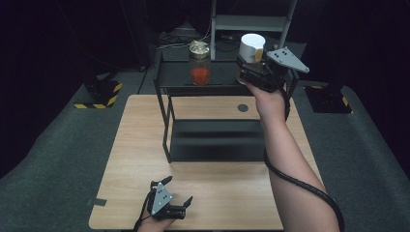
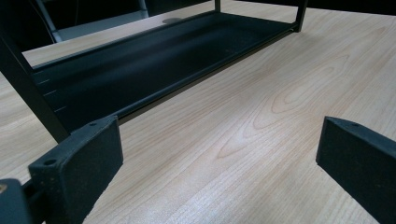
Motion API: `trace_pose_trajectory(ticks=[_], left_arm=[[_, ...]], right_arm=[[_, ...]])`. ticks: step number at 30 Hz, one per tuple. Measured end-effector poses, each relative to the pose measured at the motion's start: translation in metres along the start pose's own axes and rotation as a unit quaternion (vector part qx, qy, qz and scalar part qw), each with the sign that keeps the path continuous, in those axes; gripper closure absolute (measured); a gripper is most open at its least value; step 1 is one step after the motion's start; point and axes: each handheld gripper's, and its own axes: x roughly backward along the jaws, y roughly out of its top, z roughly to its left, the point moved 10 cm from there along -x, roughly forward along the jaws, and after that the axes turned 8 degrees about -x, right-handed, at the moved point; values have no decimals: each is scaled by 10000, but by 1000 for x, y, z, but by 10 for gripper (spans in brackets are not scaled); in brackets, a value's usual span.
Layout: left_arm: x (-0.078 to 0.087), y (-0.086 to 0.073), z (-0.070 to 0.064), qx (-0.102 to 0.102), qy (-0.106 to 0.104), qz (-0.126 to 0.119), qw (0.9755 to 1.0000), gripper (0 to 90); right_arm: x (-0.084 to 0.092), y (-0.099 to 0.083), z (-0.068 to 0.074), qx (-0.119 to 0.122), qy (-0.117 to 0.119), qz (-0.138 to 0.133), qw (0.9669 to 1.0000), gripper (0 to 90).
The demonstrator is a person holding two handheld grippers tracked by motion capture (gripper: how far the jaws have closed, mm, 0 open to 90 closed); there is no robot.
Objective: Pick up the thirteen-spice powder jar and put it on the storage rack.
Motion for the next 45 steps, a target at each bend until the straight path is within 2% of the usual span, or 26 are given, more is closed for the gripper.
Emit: trace_pose_trajectory(ticks=[6, 9, 20, 28, 32, 45], left_arm=[[0, 0, 0, 14, 0, -16, 10000, 7], [1, 0, 0, -27, -18, -8, 10000, 7], [0, 0, -1, -46, -28, 3, 10000, 7], [0, -1, -2, -85, -20, 10, 10000, 7], [0, -1, -2, -102, -14, 14, 9999, 7], [-1, -1, -2, -106, 25, 28, 9999, 7]], right_arm=[[-1, -4, 1, -31, -60, 13, 10000, 0], [3, -4, 3, -26, -109, -51, 9999, 0], [26, -6, 7, 5, 42, -143, 9999, 0], [45, -13, 5, 50, 123, -137, 9998, 0], [57, -19, 4, 29, 178, -139, 9997, 0], [91, -52, 2, 208, 406, -38, 9990, 0]])
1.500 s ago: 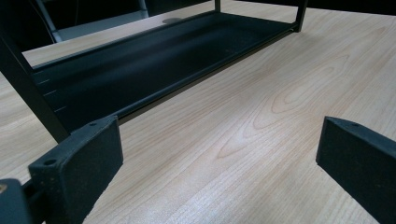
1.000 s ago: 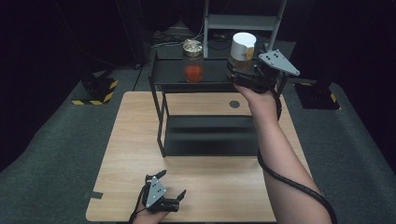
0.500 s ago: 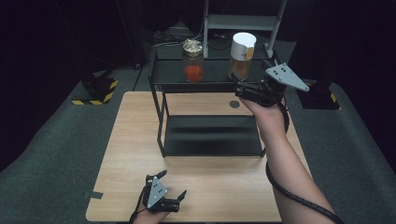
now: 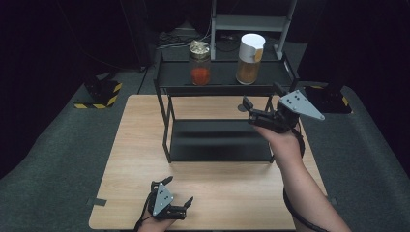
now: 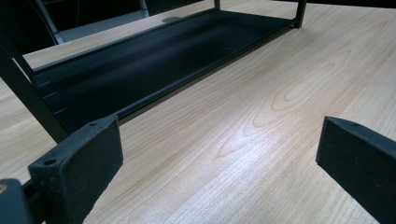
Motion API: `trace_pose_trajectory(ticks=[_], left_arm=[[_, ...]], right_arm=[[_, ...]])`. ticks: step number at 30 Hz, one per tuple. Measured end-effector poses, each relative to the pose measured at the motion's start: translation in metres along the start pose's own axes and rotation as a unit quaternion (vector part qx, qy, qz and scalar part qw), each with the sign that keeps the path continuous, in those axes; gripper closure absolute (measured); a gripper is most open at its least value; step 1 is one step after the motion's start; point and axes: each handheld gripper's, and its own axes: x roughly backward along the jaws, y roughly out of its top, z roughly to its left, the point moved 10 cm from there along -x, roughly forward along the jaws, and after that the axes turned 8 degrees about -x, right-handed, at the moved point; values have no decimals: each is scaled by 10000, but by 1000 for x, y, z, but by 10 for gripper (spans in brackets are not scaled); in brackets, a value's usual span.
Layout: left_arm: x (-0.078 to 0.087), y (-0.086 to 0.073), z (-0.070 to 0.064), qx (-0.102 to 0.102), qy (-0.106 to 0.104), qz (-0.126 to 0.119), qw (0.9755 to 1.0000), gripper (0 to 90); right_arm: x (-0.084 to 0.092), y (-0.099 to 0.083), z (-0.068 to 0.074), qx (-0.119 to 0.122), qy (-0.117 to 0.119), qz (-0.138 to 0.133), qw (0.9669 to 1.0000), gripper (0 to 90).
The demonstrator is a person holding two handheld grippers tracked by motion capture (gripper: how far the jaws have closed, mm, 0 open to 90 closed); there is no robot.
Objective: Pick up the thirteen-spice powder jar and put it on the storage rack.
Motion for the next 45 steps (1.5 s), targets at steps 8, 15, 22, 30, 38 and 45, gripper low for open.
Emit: trace_pose_trajectory(ticks=[8, 15, 22, 30, 38, 45], left_arm=[[-1, 1, 1, 124, 89, -4, 9999, 7], [-2, 0, -3, -119, 58, 63, 9999, 7], [-3, -1, -5, -193, 53, 97, 9998, 7], [-4, -1, -6, -275, 23, 170, 9995, 7], [-4, -1, -6, -273, 10, 165, 9995, 7], [-3, -1, -7, -337, 44, 144, 9993, 7]], right_arm=[[19, -22, 2, 202, 155, 130, 9996, 0], [42, -49, 4, 291, 127, 250, 9992, 0], [60, -79, 5, 380, 67, 442, 9983, 0], [77, -106, 5, 423, 9, 618, 9972, 0], [89, -132, 1, 421, -44, 883, 9952, 0], [99, -157, -2, 444, -85, 1183, 9919, 0]])
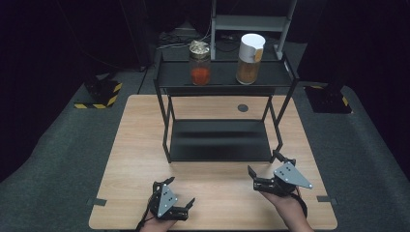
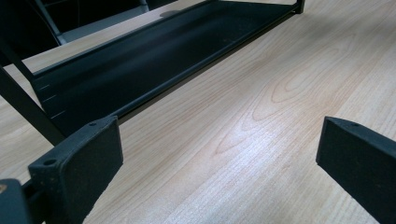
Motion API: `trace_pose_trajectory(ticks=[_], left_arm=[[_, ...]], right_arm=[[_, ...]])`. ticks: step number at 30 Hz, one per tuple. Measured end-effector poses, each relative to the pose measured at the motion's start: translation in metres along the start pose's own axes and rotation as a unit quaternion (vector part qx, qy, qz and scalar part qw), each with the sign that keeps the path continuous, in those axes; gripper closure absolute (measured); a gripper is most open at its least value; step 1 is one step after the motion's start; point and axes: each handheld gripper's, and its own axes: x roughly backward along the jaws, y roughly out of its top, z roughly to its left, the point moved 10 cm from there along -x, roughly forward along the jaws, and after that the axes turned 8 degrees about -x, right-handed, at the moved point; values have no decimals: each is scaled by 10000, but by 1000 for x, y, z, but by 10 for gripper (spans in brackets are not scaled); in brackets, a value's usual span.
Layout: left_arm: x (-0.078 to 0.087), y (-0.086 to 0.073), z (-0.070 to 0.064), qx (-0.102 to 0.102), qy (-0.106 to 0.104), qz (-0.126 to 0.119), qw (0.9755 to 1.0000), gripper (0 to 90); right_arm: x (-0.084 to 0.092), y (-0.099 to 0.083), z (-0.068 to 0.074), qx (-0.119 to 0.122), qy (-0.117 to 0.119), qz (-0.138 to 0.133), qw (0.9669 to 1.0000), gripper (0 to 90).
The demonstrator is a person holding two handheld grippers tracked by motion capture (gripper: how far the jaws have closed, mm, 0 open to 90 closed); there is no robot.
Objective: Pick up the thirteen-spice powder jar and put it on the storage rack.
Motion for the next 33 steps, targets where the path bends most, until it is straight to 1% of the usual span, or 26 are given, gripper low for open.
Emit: trace_pose_trajectory(ticks=[6, 12, 15, 18, 20, 23, 24, 25, 27, 29, 31, 33], left_arm=[[0, 0, 0, 33, -3, -22, 10000, 7], [0, 0, 0, -5, -15, 7, 10000, 7], [0, 0, 0, -3, -19, 14, 10000, 7], [0, 0, 0, 5, -16, 14, 10000, 6], [0, 0, 0, 5, -17, 13, 10000, 6], [0, 0, -1, 4, -33, 16, 10000, 6], [0, 0, -1, 6, -43, 16, 10000, 6], [1, 0, -1, 8, -44, 21, 10000, 6], [1, 0, -1, 10, -43, 19, 10000, 6], [1, 0, -1, 11, -37, 23, 10000, 6], [0, 0, -1, 12, -43, 30, 10000, 6], [0, 0, -1, 19, -32, 37, 10000, 6]], right_arm=[[4, -17, 1, 48, 8, 209, 9998, 0], [7, -37, 2, 66, 8, 465, 9989, 0], [8, -47, 1, 121, -39, 624, 9980, 0], [10, -54, 0, 178, -91, 739, 9971, 0], [11, -58, -1, 208, -127, 833, 9962, 0], [14, -63, -3, 296, -205, 1125, 9930, 0], [15, -63, -3, 359, -258, 1167, 9922, 0], [17, -64, -4, 422, -297, 1130, 9923, 0], [18, -63, -6, 446, -360, 1310, 9897, 0], [18, -62, -6, 479, -362, 1444, 9877, 0], [19, -62, -7, 498, -342, 1472, 9873, 0], [20, -63, -6, 583, -338, 1481, 9867, 0]])
